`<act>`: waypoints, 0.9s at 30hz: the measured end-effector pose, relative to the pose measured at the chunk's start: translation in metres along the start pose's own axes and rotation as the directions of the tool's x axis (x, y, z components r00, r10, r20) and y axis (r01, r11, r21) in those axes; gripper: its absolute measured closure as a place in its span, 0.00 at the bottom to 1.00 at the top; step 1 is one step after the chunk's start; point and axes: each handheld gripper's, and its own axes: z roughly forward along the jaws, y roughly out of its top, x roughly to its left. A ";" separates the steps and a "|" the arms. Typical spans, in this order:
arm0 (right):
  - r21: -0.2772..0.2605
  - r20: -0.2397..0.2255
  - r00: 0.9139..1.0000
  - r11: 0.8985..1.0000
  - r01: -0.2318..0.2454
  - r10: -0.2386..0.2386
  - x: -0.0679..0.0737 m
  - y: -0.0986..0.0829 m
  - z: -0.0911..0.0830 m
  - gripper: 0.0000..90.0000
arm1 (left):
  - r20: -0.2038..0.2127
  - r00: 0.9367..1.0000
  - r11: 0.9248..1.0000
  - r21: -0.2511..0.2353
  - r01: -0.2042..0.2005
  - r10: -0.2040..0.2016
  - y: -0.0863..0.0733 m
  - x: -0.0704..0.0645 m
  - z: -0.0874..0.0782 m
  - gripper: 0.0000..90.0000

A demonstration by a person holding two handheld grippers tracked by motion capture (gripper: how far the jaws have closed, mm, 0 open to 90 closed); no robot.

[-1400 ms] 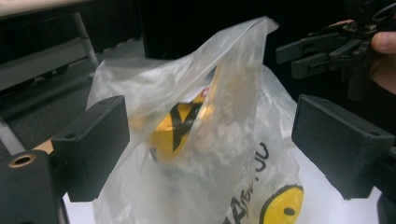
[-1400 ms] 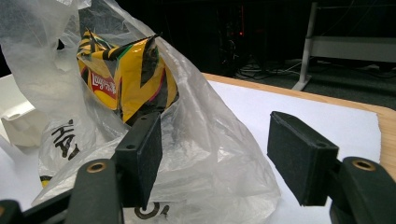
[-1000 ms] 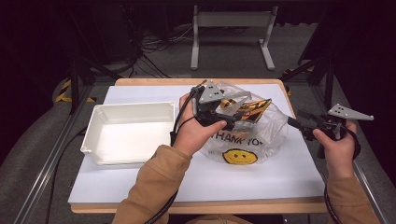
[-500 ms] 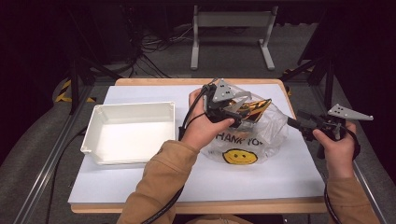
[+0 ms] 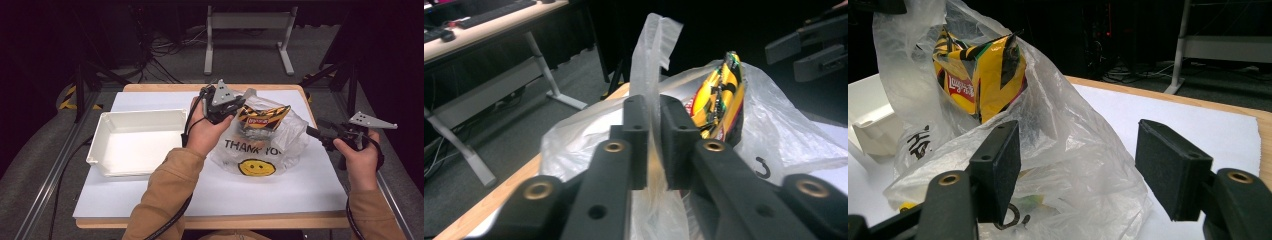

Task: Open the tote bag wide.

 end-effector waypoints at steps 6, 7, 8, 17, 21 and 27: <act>-0.018 0.004 1.000 0.999 0.027 -0.027 0.006 0.005 -0.003 0.40 | -0.008 1.000 1.000 0.001 0.020 -0.020 -0.002 0.008 -0.006 0.99; -0.025 0.004 0.999 0.999 0.035 -0.035 0.008 0.007 -0.004 0.40 | -0.010 1.000 1.000 0.001 0.022 -0.022 -0.002 0.009 -0.007 0.99; -0.027 0.006 0.999 0.999 0.041 -0.041 0.010 0.008 -0.005 0.40 | -0.013 1.000 1.000 0.001 0.023 -0.023 -0.002 0.009 -0.007 1.00; -0.032 -0.007 0.998 0.998 0.057 -0.057 0.016 0.011 -0.004 0.40 | -0.062 0.996 0.998 -0.007 0.067 -0.067 -0.011 0.022 -0.014 1.00; -0.029 -0.002 0.999 0.998 0.051 -0.051 0.014 0.010 -0.004 0.40 | -0.086 0.994 0.998 -0.021 0.067 -0.069 -0.012 0.025 -0.022 1.00; -0.027 -0.004 0.999 0.998 0.054 -0.055 0.015 0.010 -0.003 0.40 | -0.111 0.989 0.995 -0.001 0.100 -0.100 -0.023 0.029 -0.027 1.00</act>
